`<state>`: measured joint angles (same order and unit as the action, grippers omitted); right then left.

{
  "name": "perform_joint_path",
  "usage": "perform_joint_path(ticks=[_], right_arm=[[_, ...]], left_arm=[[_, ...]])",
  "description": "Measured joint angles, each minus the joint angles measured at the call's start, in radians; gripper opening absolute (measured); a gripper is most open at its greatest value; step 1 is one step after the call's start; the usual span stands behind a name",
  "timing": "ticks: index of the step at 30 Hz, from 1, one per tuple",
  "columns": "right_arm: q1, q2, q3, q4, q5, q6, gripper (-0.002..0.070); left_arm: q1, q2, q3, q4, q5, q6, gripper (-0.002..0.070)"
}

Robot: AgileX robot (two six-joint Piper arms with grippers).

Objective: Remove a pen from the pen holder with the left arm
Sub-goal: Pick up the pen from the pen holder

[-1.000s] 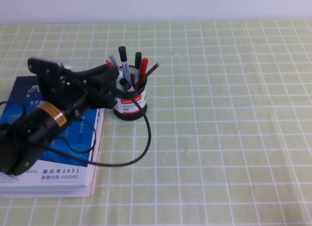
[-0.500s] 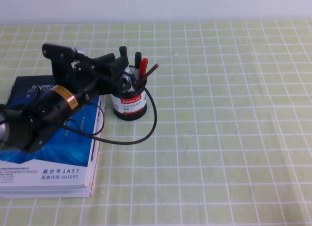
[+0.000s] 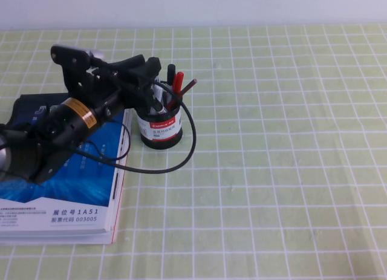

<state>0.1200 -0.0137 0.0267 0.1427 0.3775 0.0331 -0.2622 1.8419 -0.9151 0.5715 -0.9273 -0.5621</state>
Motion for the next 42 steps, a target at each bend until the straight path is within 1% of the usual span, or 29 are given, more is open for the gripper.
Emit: perform_joint_path(ticks=[3, 8, 11, 18, 27, 32, 35, 42], right_arm=[[0.000, 0.000, 0.000, 0.000, 0.000, 0.000, -0.0015], [0.000, 0.000, 0.000, 0.000, 0.000, 0.000, -0.0015], [0.000, 0.000, 0.000, 0.000, 0.000, 0.000, -0.0015], [0.000, 0.000, 0.000, 0.000, 0.000, 0.000, -0.0015], [0.000, 0.000, 0.000, 0.000, 0.000, 0.000, -0.0015], [0.000, 0.000, 0.000, 0.000, 0.000, 0.000, -0.0015], [0.000, 0.000, 0.000, 0.000, 0.000, 0.000, -0.0015], [0.000, 0.000, 0.000, 0.000, 0.000, 0.000, -0.0015]], left_arm=[[-0.004, -0.010, 0.000, 0.008, -0.002, -0.029, 0.0255], [-0.018, -0.015, -0.001, 0.114, 0.050, -0.079, 0.0255], [-0.021, -0.015, -0.001, 0.148, 0.078, -0.086, 0.0256], [-0.023, -0.015, -0.001, 0.154, 0.093, -0.081, 0.0256], [-0.023, 0.002, -0.001, 0.131, 0.163, -0.066, 0.0252], [-0.023, 0.006, -0.003, 0.118, 0.169, -0.059, 0.0186], [-0.021, 0.006, -0.009, 0.110, 0.167, -0.050, 0.0100], [-0.021, 0.006, -0.009, 0.104, 0.137, -0.050, 0.0098]])
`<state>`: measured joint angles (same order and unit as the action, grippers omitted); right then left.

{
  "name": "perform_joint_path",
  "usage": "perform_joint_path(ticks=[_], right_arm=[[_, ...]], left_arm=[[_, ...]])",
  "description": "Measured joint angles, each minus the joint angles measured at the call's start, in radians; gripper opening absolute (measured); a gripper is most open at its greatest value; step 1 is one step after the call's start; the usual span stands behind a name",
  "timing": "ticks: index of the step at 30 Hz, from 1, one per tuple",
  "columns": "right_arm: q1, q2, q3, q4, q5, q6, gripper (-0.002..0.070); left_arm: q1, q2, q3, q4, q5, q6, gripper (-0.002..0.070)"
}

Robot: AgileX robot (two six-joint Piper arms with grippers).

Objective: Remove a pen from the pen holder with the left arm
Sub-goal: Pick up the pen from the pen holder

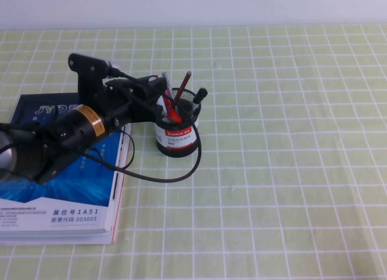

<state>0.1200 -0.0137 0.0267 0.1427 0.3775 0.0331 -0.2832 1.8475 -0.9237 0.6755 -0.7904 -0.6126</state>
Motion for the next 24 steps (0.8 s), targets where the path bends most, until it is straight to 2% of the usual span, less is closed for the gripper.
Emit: perform_joint_path(ticks=[16, 24], right_arm=[[0.000, 0.000, 0.000, 0.000, 0.000, 0.000, -0.0015], [0.000, 0.000, 0.000, 0.000, 0.000, 0.000, -0.0015]], left_arm=[[0.000, -0.075, 0.000, -0.042, -0.006, 0.035, 0.0097], [0.000, -0.078, 0.000, -0.044, 0.050, 0.035, 0.0097]])
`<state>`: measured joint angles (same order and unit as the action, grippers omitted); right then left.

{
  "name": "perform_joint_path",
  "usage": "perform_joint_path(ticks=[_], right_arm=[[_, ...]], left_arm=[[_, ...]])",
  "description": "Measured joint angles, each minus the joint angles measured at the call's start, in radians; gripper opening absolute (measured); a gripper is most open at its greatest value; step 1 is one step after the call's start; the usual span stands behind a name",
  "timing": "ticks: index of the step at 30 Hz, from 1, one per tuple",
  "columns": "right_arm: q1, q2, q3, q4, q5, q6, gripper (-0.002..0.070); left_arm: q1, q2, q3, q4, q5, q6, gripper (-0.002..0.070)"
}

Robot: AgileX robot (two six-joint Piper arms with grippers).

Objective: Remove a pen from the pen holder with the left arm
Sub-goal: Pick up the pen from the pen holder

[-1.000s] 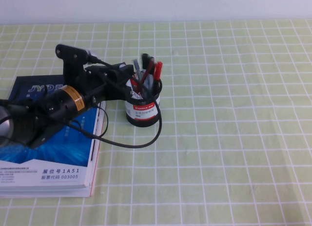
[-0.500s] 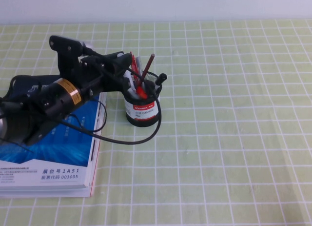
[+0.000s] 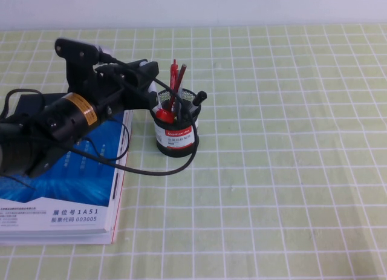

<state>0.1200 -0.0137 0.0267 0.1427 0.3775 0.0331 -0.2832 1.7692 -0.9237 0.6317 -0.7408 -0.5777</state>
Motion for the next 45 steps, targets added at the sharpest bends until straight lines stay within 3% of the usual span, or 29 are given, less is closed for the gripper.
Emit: perform_joint_path(ticks=[25, 45], right_arm=[[0.000, 0.000, 0.000, 0.000, 0.000, 0.000, -0.0015], [0.000, 0.000, 0.000, 0.000, 0.000, 0.000, -0.0015]], left_arm=[[0.000, -0.012, 0.000, -0.001, 0.012, -0.057, 0.0102], [0.000, -0.286, 0.063, 0.053, 0.031, -0.057, 0.0102]])
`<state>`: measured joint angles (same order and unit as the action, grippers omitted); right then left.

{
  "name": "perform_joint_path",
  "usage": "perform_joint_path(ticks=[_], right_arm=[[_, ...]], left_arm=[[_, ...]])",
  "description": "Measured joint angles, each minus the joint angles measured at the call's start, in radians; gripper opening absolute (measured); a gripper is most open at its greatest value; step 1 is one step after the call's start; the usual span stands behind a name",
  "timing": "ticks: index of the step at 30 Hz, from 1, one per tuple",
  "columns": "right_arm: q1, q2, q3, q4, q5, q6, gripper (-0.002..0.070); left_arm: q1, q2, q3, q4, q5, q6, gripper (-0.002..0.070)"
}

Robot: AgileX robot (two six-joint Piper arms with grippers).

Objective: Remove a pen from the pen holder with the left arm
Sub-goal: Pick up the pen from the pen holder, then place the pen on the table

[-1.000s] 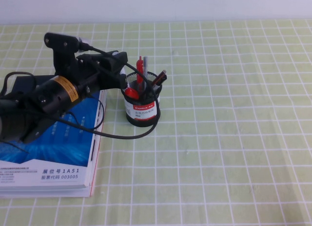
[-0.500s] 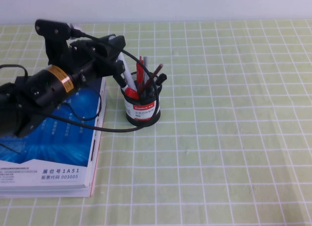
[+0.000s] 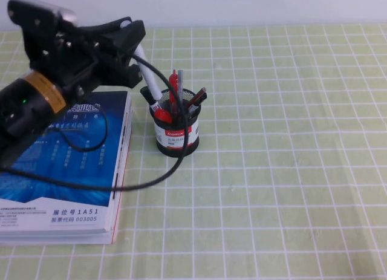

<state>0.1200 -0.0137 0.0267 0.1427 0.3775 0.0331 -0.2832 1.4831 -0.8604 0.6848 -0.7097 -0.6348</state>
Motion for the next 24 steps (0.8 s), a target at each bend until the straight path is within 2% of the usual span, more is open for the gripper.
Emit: perform_joint_path(ticks=[13, 18, 24], right_arm=[[0.000, 0.000, 0.000, 0.000, 0.000, 0.000, -0.0015], [0.000, 0.000, 0.000, 0.000, 0.000, 0.000, -0.0015], [0.000, 0.000, 0.000, 0.000, 0.000, 0.000, -0.0015]], left_arm=[[0.000, -0.224, 0.337, -0.049, -0.234, 0.000, 0.0101], [0.000, -0.206, 0.429, -0.052, -0.331, -0.024, 0.0101], [-0.008, -0.091, 0.444, -0.015, -0.419, -0.077, 0.0101]])
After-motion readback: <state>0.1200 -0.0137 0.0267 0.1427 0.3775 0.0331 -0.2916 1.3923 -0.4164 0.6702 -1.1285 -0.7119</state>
